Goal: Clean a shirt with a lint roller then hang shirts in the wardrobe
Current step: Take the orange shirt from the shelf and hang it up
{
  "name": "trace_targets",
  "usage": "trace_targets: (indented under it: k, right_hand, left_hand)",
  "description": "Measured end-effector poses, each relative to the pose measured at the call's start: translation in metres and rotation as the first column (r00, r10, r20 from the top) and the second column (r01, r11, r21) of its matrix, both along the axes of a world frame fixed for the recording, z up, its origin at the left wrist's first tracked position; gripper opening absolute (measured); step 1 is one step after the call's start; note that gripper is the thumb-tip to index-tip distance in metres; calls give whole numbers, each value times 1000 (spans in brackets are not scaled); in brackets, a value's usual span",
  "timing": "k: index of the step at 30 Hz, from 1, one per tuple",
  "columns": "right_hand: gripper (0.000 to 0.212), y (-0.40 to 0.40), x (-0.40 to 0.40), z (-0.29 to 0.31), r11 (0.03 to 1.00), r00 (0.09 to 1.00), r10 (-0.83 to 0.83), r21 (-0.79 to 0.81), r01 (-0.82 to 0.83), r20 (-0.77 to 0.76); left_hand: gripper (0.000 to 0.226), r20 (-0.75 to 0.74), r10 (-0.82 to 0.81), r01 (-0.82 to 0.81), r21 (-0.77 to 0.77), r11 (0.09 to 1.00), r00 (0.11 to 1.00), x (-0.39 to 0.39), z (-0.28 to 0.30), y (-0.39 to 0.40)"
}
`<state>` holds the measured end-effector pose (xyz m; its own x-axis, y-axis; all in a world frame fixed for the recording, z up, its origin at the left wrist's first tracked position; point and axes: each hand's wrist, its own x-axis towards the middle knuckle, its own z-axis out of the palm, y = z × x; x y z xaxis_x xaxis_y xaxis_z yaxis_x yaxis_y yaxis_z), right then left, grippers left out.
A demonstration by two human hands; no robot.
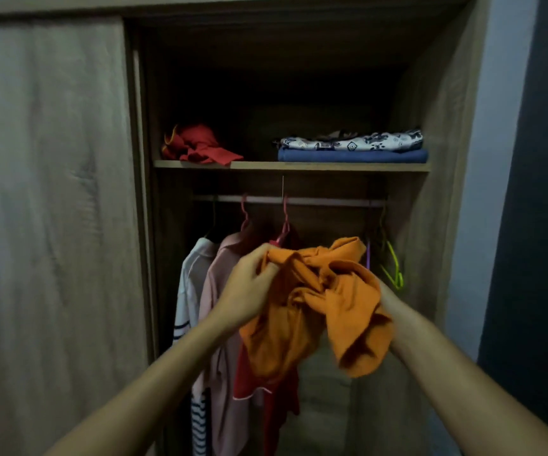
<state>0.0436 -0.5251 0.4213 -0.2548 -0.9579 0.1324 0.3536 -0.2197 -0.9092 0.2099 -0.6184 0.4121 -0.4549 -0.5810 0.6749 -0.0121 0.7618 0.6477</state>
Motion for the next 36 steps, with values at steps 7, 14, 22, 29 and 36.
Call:
trace_targets:
  k: [7, 14, 22, 29, 36]
  right_hand:
    - [28, 8, -2, -29, 921, 881, 72, 370, 121, -468]
    - [85, -17, 31, -9, 993, 862, 71, 113, -16, -502]
    - [28, -44, 72, -10, 998, 626, 16, -21, -53, -780]
    - [19, -55, 68, -10, 994, 395, -96, -70, 81, -914]
    - [69, -61, 104, -13, 971, 698, 180, 12, -239, -694]
  left_hand:
    - [25, 8, 88, -88, 158, 984, 996, 23, 21, -9]
    - [25, 105, 43, -39, -33, 999, 994, 39, 48, -15]
    - [27, 108, 248, -225, -187, 956, 963, 63, 62, -32]
    - [31, 12, 385, -377, -183, 908, 923, 105, 76, -55]
    - [35, 21, 330, -328, -74, 942, 944, 92, 88, -48]
